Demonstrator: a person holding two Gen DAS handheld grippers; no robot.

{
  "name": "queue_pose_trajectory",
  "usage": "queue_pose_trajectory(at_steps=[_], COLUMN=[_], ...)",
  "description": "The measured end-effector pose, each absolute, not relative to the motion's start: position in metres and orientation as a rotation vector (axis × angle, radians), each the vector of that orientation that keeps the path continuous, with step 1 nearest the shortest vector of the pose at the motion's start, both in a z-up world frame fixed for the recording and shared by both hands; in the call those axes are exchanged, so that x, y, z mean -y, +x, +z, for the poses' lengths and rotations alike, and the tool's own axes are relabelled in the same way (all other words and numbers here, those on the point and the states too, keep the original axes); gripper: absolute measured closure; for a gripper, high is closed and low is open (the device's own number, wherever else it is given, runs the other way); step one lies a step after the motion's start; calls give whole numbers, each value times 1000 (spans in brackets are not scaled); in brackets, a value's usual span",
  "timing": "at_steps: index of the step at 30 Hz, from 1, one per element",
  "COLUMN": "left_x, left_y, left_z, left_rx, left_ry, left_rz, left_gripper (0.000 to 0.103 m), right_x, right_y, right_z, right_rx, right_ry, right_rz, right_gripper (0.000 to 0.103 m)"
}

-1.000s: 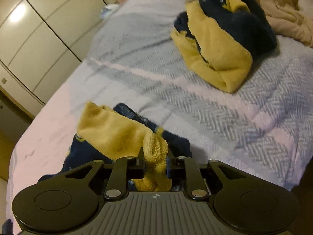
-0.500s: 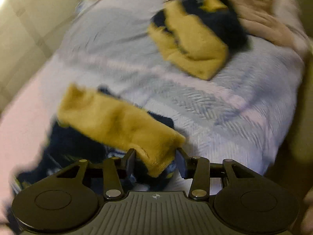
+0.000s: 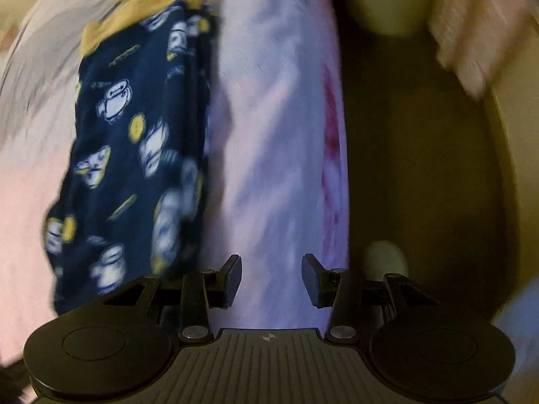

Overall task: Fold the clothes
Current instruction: 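Fold the pajamas again with the right gripper toward the waistband and release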

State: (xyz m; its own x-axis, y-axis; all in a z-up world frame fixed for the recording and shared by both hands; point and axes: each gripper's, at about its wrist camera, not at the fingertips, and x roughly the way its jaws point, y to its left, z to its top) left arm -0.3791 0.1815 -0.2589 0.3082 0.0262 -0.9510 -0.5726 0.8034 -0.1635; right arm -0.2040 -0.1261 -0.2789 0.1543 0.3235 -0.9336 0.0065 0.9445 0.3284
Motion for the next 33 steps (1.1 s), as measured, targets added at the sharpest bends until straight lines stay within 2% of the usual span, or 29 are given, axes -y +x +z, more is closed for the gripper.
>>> queue_pose_trajectory(at_steps=[5,9,11,14,18,20,23,28,30,31,32,33], left_x=[-183,-200,-213,-233,-251,-255,-259,-261,-263,-263,-262,-262], left_y=[-383,-397,-408,-424,-444,-445,-437,-415,-409,-408,-406,-404], left_z=[-253,-257,-265,-280,-297,-304,-312,-335,-346,-350,-353,-357], left_rx=[-1178,-1086,-1036,-975,-873,-832,-789,-771,-778,-777,-779,-778], left_ry=[-546,-732,-855,-1018,-1176,-1219,-1226,-1207,-1210,-1211,-1208,-1201], left_rz=[345,260,246,262,305,313,305,301,310,309,307,300], left_gripper=[74,65,64,64,62,59,53,51,53,57,63,73], right_x=[145,159,160,159,161,156,145,137,136,136,136,136], right_y=[-260,-292,-302,-315,-326,-329,-331,-325,-320,-318,-315,-311], right_z=[-260,-275,-287,-301,-314,-321,-334,-349,-349,-350,-348,-347], right_rx=[-1349,-1345,-1355,-1341,-1301,-1272,-1256,-1238,-1233,-1231,-1215,-1217], right_ry=[620,983,1086,1206,1308,1330,1331,1305,1276,1261,1237,1205], right_rz=[144,135,120,86,69,60,53,62,100,119,145,165], right_gripper=[60,59,51,45,40,33,31,31,31,41,59,64])
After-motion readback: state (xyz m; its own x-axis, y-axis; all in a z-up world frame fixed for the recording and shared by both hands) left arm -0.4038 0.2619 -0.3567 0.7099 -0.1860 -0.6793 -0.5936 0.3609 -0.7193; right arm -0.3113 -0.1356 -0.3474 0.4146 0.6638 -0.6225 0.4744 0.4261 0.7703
